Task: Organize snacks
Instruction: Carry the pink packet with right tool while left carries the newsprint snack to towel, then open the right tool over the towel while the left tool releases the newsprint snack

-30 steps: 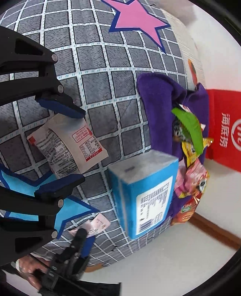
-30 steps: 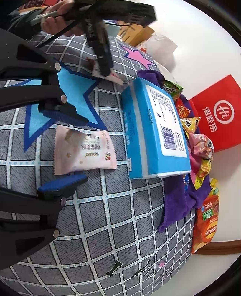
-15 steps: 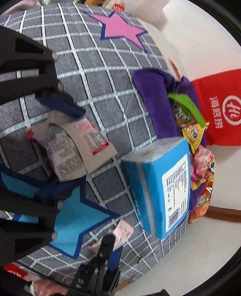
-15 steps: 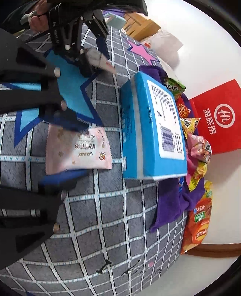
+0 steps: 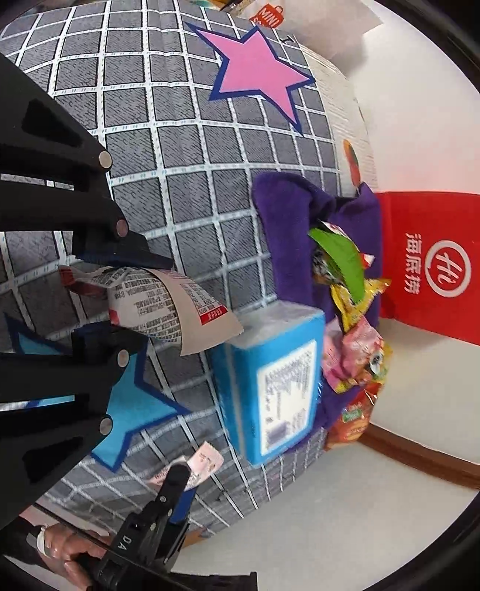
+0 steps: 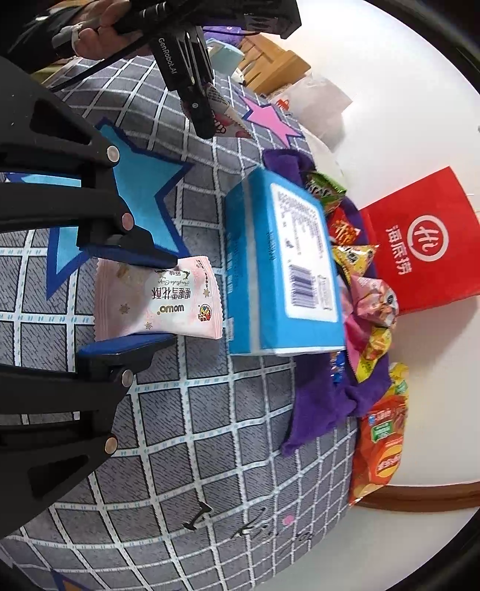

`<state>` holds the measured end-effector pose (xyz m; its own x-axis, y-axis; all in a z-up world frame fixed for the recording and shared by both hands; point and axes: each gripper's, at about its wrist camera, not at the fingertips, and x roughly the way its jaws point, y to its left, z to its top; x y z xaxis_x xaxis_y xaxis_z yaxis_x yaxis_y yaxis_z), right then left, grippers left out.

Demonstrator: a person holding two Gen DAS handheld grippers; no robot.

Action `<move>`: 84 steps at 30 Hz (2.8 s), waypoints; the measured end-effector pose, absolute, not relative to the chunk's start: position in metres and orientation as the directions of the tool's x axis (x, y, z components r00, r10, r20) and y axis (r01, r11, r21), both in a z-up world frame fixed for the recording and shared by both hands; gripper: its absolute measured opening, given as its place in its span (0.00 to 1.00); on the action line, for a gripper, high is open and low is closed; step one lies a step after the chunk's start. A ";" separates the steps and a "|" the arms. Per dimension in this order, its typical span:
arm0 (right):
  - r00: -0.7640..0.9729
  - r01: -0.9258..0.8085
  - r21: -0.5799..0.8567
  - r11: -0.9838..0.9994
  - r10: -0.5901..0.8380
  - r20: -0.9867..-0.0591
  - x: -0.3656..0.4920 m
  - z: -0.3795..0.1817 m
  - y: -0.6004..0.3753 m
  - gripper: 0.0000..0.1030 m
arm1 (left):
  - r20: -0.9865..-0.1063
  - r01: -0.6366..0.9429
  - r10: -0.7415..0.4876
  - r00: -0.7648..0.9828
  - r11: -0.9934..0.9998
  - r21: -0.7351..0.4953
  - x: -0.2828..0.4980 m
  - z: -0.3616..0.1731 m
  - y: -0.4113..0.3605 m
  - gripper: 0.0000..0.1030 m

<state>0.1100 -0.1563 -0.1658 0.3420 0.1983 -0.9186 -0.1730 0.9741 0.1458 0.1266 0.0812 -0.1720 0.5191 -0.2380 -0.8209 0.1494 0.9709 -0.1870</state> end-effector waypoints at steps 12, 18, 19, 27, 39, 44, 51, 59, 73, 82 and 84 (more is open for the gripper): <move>0.401 -0.187 0.164 0.969 0.227 -0.888 0.124 -0.118 -0.153 0.34 | -0.756 0.220 -0.327 0.566 0.945 -0.243 0.139 -0.120 0.053 0.22; 0.430 -0.180 0.159 0.971 0.223 -0.875 0.148 -0.098 -0.153 0.34 | -0.739 0.239 -0.350 0.575 0.936 -0.258 0.156 -0.103 0.042 0.22; 0.434 -0.181 0.159 0.970 0.224 -0.873 0.151 -0.096 -0.153 0.34 | -0.736 0.241 -0.353 0.577 0.935 -0.260 0.159 -0.100 0.040 0.22; 0.483 -0.196 0.145 0.970 0.224 -0.846 0.191 -0.074 -0.147 0.34 | -0.717 0.248 -0.361 0.596 0.932 -0.263 0.187 -0.083 0.036 0.22; 0.472 -0.189 0.160 0.969 0.232 -0.850 0.250 -0.079 -0.142 0.34 | -0.701 0.240 -0.360 0.616 0.933 -0.269 0.231 -0.074 0.043 0.22; 0.470 -0.189 0.157 0.969 0.229 -0.853 0.271 -0.080 -0.136 0.34 | -0.694 0.241 -0.366 0.619 0.930 -0.276 0.248 -0.072 0.044 0.22; 0.472 -0.192 0.169 0.967 0.242 -0.848 0.303 -0.078 -0.128 0.34 | -0.693 0.223 -0.344 0.633 0.939 -0.262 0.270 -0.071 0.046 0.22; 0.463 -0.186 0.201 0.962 0.266 -0.845 0.331 -0.085 -0.118 0.34 | -0.699 0.177 -0.319 0.641 0.947 -0.270 0.296 -0.078 0.057 0.22; 0.371 -0.229 0.169 0.959 0.246 -0.896 0.357 -0.131 -0.111 0.34 | -0.735 0.129 -0.299 0.609 0.951 -0.280 0.319 -0.105 0.070 0.22; 0.296 -0.257 0.182 0.949 0.256 -0.920 0.359 -0.155 -0.104 0.34 | -0.771 0.088 -0.277 0.573 0.956 -0.278 0.327 -0.120 0.075 0.22; 0.281 -0.272 0.187 0.944 0.263 -0.923 0.358 -0.158 -0.100 0.34 | -0.775 0.084 -0.270 0.571 0.959 -0.272 0.327 -0.120 0.074 0.22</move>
